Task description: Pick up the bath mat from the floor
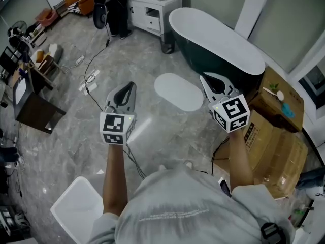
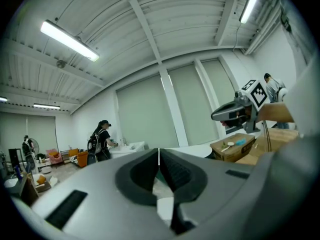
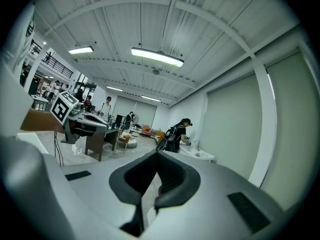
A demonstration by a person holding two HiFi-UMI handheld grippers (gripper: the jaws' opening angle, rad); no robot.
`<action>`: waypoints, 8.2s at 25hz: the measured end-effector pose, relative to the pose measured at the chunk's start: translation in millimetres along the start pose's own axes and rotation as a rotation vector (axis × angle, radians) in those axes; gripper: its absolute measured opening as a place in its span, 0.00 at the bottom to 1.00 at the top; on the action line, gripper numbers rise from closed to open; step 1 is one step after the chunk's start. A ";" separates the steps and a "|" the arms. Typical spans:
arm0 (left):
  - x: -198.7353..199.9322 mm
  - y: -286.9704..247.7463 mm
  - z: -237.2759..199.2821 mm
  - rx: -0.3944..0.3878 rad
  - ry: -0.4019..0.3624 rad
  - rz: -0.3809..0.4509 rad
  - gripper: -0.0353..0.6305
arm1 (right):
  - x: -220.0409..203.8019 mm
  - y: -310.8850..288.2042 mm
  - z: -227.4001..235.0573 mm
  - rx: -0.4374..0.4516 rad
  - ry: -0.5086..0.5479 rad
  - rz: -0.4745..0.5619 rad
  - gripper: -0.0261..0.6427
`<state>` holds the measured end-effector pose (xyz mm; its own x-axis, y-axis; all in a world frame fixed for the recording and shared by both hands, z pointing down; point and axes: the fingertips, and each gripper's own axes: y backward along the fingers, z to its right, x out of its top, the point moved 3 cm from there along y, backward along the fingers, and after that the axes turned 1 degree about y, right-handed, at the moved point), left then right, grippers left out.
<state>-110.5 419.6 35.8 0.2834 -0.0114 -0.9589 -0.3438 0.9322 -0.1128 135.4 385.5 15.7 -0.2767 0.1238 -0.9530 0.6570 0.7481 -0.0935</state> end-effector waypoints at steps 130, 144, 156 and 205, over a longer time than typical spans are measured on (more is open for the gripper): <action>-1051.9 -795.0 49.8 -0.325 0.567 -0.860 0.11 | -1012.3 -558.5 150.8 -0.048 -0.655 -0.516 0.45; -870.6 -811.0 13.1 -0.517 0.554 -0.573 0.10 | -899.1 -575.7 187.2 -0.105 -0.622 -0.448 0.45; -615.5 -712.1 -68.8 -0.401 0.492 -0.613 0.10 | -622.2 -541.7 262.2 -0.115 -0.536 -0.462 0.45; 47.4 -413.9 -163.3 -0.077 0.108 0.058 0.10 | -29.5 -322.7 302.0 0.007 -0.036 0.027 0.06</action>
<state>-101.0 -25.8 -5.4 0.1640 -0.0010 -0.9865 -0.4261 0.9018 -0.0717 143.4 -56.4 -13.0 -0.2338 0.1202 -0.9648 0.6684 0.7405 -0.0697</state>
